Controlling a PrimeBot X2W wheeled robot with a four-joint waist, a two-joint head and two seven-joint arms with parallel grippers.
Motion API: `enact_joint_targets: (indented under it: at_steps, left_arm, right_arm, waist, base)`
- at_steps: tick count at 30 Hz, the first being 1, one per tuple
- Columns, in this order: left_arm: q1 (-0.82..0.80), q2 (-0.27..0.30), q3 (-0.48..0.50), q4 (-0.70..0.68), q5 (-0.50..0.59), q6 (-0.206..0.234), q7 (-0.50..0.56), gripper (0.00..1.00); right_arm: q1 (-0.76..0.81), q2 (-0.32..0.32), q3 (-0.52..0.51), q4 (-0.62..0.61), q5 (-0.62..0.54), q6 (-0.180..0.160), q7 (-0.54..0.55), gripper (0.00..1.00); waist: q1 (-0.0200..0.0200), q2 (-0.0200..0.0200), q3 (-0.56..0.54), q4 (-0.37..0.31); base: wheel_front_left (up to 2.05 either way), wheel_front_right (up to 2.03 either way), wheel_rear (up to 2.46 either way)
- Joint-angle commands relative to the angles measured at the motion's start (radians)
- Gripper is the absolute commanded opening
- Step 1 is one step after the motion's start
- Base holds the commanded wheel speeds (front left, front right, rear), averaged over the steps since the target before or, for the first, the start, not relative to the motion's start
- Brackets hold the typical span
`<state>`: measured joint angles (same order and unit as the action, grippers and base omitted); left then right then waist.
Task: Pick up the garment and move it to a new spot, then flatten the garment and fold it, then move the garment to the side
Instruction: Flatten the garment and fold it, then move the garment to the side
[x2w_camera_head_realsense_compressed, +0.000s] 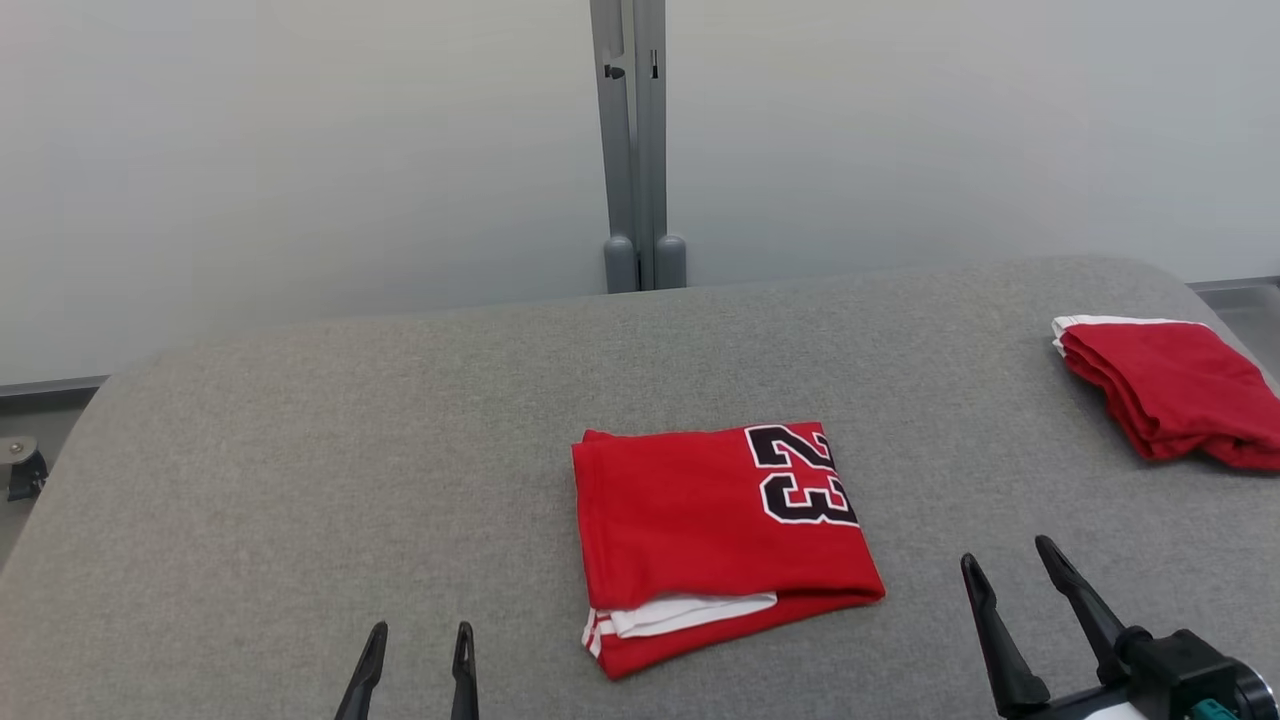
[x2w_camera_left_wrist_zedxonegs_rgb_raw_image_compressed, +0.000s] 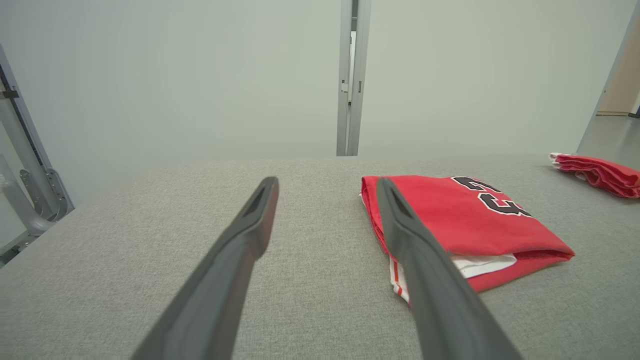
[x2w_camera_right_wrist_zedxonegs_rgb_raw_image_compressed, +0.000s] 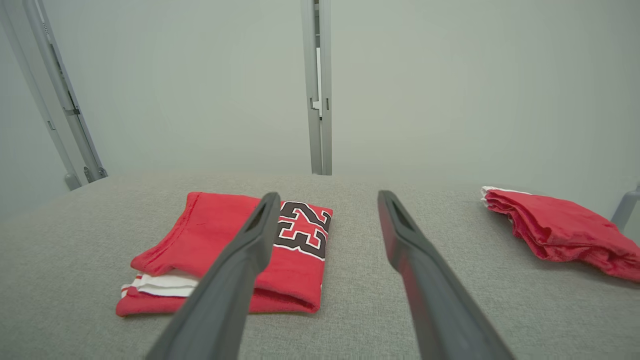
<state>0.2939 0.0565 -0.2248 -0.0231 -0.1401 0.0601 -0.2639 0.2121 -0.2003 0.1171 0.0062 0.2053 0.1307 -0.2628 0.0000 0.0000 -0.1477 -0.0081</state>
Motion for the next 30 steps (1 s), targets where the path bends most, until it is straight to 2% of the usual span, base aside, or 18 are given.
enact_joint_targets:
  at_steps: [1,11,23,30]
  left_arm:
    - [0.018,-0.002,0.009,-0.007,0.01,-0.007,0.0,1.0]
    - [0.026,-0.005,0.019,-0.018,0.028,-0.019,0.0,1.0]
    - [0.013,-0.006,0.003,-0.008,0.02,-0.001,0.0,1.0]
    - [0.002,-0.006,0.002,-0.004,0.022,-0.005,0.0,1.0]
  right_arm:
    - [0.019,0.001,-0.001,0.004,-0.003,0.0,-0.002,1.0]
    - [0.017,0.007,-0.002,0.014,-0.004,0.0,-0.002,1.0]
    - [0.01,0.021,0.011,0.022,-0.014,0.0,-0.002,1.0]
    - [-0.002,0.026,0.013,0.029,-0.015,0.0,-0.002,1.0]
  waist:
    - [0.0,0.0,-0.004,0.004]
    - [0.0,0.0,0.003,0.007]
    - [0.0,0.0,0.005,0.011]
    - [0.0,0.0,0.01,0.018]
  base:
    - [0.0,0.0,0.0]
    - [0.0,0.0,0.0]
    - [0.0,0.0,0.0]
    - [0.0,0.0,0.0]
